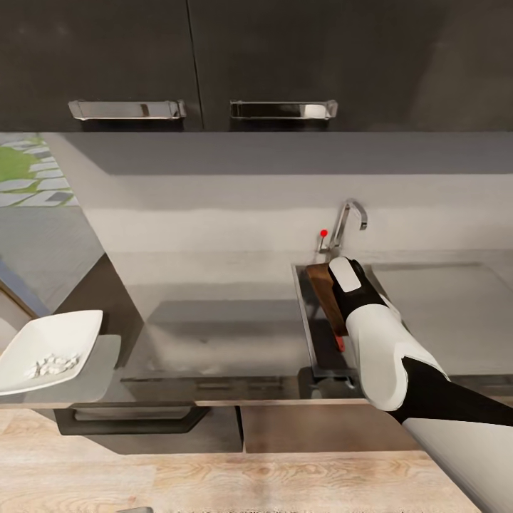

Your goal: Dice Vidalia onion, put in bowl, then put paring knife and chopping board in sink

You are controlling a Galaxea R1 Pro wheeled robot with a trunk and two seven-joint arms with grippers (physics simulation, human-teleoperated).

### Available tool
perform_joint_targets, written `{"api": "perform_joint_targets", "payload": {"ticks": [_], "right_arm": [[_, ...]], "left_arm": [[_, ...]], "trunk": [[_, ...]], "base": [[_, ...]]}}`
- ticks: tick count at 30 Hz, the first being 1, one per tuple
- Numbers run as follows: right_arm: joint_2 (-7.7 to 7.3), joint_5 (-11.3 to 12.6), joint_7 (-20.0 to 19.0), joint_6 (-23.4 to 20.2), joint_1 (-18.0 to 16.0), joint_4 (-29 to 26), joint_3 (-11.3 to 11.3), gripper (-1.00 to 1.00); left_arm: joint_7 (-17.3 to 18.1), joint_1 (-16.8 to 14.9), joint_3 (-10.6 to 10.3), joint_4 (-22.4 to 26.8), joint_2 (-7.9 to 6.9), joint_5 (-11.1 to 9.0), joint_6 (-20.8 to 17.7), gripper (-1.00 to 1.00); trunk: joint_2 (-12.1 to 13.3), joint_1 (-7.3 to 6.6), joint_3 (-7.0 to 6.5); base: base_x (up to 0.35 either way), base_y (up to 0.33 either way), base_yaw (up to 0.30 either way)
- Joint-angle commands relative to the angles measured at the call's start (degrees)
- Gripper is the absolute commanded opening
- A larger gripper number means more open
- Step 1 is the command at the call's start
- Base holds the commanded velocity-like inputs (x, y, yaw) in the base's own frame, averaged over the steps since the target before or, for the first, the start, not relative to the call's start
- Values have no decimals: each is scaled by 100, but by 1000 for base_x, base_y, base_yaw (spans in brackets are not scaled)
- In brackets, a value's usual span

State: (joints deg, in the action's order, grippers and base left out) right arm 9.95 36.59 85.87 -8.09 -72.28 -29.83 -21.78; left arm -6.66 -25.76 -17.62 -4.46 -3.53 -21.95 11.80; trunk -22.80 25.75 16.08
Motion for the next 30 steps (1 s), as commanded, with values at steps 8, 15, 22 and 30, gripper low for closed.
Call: {"api": "perform_joint_targets", "payload": {"ticks": [8,15,22,30], "right_arm": [[5,-3,17,-44,-6,26,-20,-100],[5,-3,31,-34,-6,49,-24,-100],[5,-3,24,-32,-6,55,-20,-100],[5,-1,18,-34,-6,53,-22,-100]], "left_arm": [[-1,-8,-48,-20,2,-37,33,100],[-1,-8,-48,-20,2,-37,33,100],[7,-8,-48,-20,2,-37,33,100],[7,-8,-48,-20,2,-37,33,100]], "trunk": [[-12,3,84],[-12,3,149],[-12,3,214],[-12,3,288]], "base": [[0,0,0],[0,0,0],[143,0,0],[75,0,0]]}}
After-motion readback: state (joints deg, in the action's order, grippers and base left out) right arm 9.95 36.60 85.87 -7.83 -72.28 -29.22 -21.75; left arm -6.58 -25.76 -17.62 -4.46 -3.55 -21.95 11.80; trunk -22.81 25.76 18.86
